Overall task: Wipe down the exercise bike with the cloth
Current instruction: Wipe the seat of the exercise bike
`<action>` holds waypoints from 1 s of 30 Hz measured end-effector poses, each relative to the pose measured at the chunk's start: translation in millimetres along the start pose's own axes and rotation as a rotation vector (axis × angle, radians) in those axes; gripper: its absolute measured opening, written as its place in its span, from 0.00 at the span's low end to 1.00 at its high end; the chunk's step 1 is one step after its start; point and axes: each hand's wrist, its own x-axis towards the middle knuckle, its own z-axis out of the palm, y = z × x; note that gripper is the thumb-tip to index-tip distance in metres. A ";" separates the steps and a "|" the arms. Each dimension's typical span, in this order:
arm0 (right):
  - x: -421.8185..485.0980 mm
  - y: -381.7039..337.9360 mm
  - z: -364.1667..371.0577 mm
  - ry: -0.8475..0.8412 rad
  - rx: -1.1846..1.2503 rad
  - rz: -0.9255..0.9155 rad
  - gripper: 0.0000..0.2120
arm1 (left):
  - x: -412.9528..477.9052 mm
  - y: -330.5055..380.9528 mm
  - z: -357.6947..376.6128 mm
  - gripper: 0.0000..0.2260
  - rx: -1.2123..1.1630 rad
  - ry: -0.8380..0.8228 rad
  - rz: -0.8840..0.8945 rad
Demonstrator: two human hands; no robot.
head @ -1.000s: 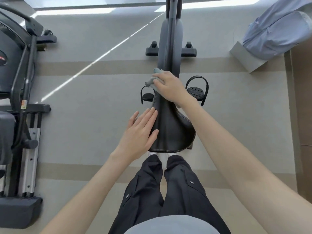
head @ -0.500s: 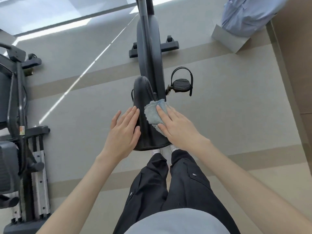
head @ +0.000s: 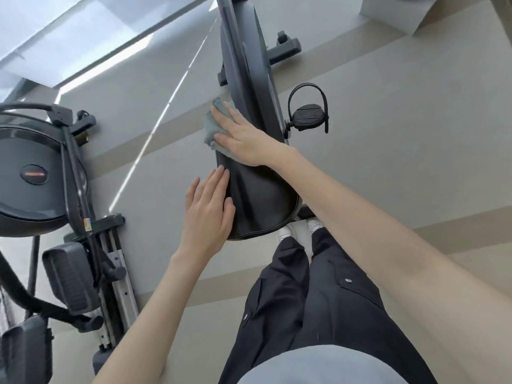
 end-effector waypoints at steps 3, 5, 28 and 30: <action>-32.3 3.9 1.9 -0.003 0.113 0.033 0.26 | -2.9 3.3 -1.9 0.22 0.037 -0.010 0.033; -58.4 8.5 4.2 -0.050 0.106 0.059 0.27 | -3.1 5.4 -4.2 0.22 0.054 -0.021 0.038; -61.6 32.8 3.8 -0.154 0.198 0.030 0.29 | -4.6 4.8 -5.9 0.23 0.063 -0.064 0.004; -39.9 26.2 4.6 -0.105 0.197 0.016 0.31 | -4.1 3.2 -6.4 0.23 0.066 -0.053 -0.003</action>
